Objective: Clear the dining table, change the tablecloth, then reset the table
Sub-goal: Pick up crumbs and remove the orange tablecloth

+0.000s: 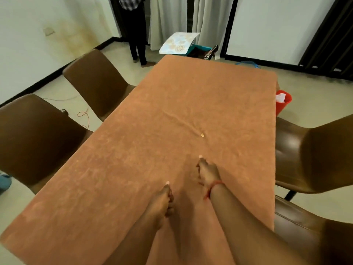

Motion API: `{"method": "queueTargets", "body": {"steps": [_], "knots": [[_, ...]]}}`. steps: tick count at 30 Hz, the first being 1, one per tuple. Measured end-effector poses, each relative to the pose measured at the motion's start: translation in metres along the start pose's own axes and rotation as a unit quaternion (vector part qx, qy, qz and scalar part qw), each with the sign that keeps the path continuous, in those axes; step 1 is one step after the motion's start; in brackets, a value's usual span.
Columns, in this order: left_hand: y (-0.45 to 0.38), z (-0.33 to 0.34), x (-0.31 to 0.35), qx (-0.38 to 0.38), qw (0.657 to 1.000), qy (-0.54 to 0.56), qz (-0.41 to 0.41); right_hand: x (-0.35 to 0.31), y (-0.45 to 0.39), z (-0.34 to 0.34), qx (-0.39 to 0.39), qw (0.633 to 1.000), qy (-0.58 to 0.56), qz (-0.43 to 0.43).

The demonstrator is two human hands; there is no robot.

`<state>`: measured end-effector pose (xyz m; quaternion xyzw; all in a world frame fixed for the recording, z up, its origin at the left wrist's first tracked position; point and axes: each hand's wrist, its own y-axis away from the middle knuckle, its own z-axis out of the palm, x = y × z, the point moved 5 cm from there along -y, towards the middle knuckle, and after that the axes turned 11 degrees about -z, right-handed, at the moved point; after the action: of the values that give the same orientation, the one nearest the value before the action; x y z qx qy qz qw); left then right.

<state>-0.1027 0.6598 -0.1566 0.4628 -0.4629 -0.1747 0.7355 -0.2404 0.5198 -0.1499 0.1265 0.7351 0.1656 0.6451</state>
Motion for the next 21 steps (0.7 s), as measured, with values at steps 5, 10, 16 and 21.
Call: {"method": "queueTargets", "body": {"steps": [5, 10, 16, 21], "knots": [[-0.035, -0.069, 0.039, 0.019, 1.000, 0.009, -0.005, -0.058, -0.113, 0.004, 0.032, 0.886, 0.428, -0.174], [-0.049, -0.106, 0.047, 0.014, 0.999, 0.037, -0.030, -0.060, -0.171, 0.014, -0.035, 0.780, 0.593, -0.198], [-0.058, -0.082, 0.047, -0.007, 0.998, 0.051, -0.035, -0.049, -0.163, 0.012, -0.018, 0.835, 0.503, -0.221], [-0.046, -0.017, 0.041, -0.041, 0.997, 0.044, -0.048, -0.005, -0.085, -0.007, 0.038, 0.963, -0.267, -0.023]]}}
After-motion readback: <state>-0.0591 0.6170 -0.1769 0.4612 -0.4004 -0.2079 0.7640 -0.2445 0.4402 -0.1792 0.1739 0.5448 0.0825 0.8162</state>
